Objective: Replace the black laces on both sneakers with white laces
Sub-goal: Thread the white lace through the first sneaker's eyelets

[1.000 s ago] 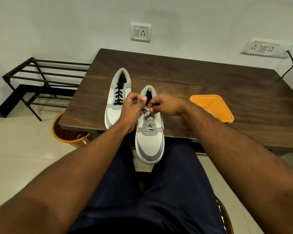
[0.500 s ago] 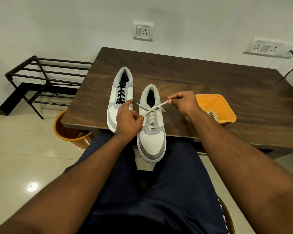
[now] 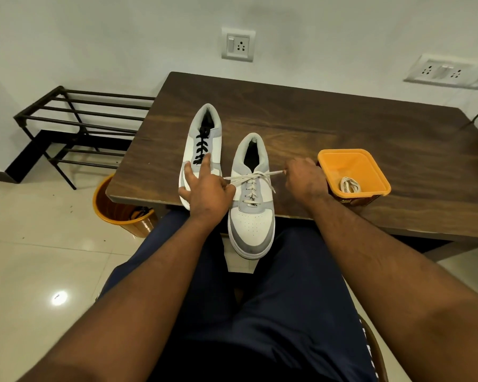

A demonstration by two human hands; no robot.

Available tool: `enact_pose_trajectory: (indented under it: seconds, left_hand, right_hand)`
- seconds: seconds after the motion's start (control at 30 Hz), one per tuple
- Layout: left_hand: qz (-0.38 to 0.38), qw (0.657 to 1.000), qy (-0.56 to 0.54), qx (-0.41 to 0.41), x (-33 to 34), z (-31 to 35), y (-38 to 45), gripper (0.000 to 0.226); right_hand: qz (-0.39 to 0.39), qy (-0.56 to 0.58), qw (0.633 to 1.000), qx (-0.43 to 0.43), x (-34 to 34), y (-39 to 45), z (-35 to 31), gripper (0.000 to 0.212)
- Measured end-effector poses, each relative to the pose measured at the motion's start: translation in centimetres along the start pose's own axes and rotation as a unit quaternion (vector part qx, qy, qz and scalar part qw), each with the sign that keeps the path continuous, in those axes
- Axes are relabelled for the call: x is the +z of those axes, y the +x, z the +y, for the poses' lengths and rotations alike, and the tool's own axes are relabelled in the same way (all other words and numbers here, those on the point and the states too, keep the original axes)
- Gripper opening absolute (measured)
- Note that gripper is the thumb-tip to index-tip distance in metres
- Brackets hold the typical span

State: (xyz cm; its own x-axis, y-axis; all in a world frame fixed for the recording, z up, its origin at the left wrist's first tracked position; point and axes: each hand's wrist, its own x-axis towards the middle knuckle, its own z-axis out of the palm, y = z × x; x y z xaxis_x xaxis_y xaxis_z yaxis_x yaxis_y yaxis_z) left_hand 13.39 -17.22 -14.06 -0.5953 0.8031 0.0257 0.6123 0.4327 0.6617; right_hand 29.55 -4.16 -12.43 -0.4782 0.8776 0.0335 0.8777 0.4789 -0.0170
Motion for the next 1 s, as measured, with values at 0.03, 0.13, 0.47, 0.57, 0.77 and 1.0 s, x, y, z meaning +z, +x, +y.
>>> enact_pose_trajectory:
  seconds: [0.03, 0.13, 0.47, 0.57, 0.77, 1.0]
  left_hand:
    - [-0.010, 1.000, 0.006, 0.003, -0.2, -0.2, 0.0, 0.010]
    - [-0.026, 1.000, 0.010, -0.009, -0.1, -0.8, 0.3, 0.033]
    - [0.090, 0.994, -0.028, 0.049, 1.1, -2.8, -1.9, 0.037]
    - [0.095, 0.992, -0.076, 0.029, 1.6, -2.8, -1.2, 0.028]
    - [0.067, 0.992, -0.020, 0.106, 1.8, -2.2, 0.7, 0.039]
    - [-0.038, 0.990, -0.088, 0.105, 3.3, -0.4, 2.3, 0.042]
  right_hand:
    - [-0.010, 0.013, 1.000, 0.011, 0.1, 0.0, 0.0, 0.021]
    - [-0.036, 0.085, 0.994, 0.057, 0.5, -0.3, -0.3, 0.018]
    - [-0.007, 0.456, 0.857, 0.241, 2.7, -6.1, -3.7, 0.067]
    - [-0.032, 0.412, 0.886, 0.211, 3.6, -8.4, -7.2, 0.096]
    - [-0.076, 0.246, 0.942, 0.214, 5.4, -7.9, -10.8, 0.118]
    - [0.000, 0.270, 0.950, 0.160, 5.3, -6.5, -9.0, 0.103]
